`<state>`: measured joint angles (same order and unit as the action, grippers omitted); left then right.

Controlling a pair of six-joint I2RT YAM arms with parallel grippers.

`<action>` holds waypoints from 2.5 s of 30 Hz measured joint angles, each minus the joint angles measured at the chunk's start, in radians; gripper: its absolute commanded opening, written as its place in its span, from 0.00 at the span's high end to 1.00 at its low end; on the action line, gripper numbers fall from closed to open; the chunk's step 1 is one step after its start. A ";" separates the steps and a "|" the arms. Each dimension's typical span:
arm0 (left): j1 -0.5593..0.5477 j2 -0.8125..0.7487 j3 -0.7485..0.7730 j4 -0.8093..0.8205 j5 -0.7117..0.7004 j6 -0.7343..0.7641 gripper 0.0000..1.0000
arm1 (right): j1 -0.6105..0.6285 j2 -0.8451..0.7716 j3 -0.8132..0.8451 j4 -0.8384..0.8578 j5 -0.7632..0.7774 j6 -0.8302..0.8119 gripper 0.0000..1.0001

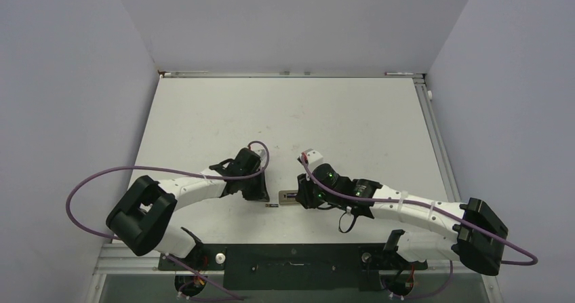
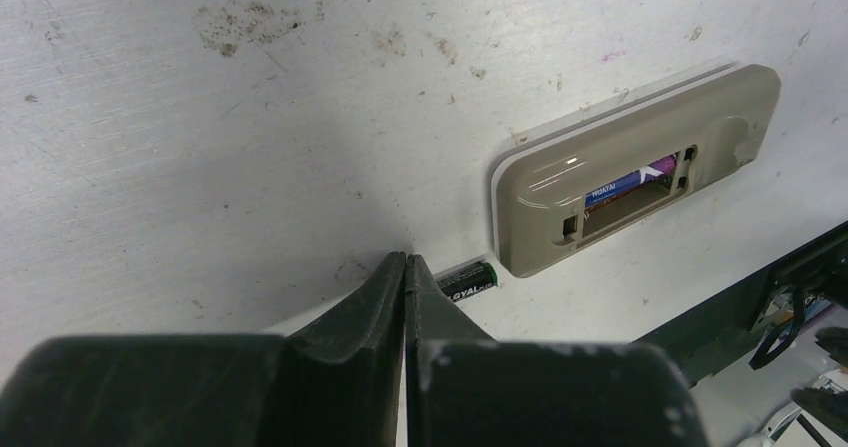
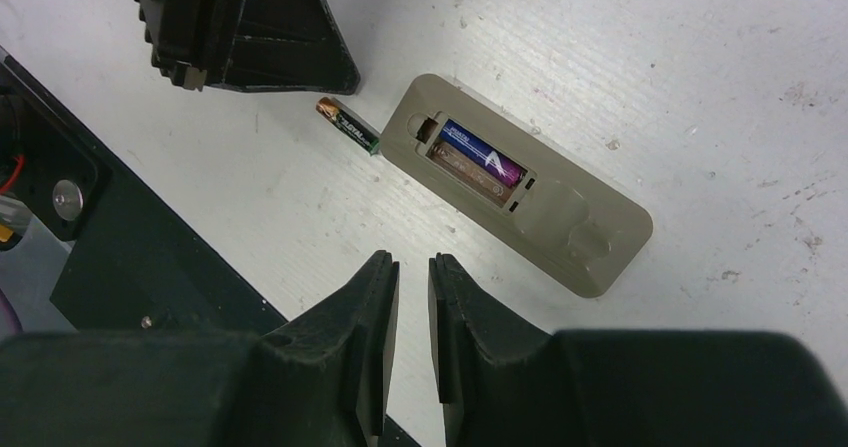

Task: Load the batteries into the remote control
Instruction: Adjust the battery at the center of the board.

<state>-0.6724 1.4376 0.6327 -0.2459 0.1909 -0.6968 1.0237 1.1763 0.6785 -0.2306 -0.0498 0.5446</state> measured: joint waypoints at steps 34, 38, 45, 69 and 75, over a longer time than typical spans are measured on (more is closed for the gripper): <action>-0.132 -0.078 -0.092 0.062 -0.042 -0.134 1.00 | 0.048 0.000 -0.057 0.014 0.002 0.019 0.83; -0.148 -0.093 -0.097 0.045 -0.063 -0.143 1.00 | 0.056 0.000 -0.057 0.014 0.008 0.019 0.83; -0.185 -0.111 -0.099 0.014 -0.086 -0.166 1.00 | 0.065 0.000 -0.057 0.014 0.012 0.022 0.83; -0.332 -0.084 -0.099 0.056 -0.075 -0.269 1.00 | 0.124 0.045 -0.057 0.021 0.080 0.075 0.65; -0.334 -0.066 -0.093 0.085 -0.071 -0.278 1.00 | 0.130 0.047 -0.058 0.021 0.090 0.078 0.62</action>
<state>-1.0065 1.3720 0.5392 -0.1612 0.1204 -0.9749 1.1538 1.2232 0.6209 -0.2100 0.0399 0.6224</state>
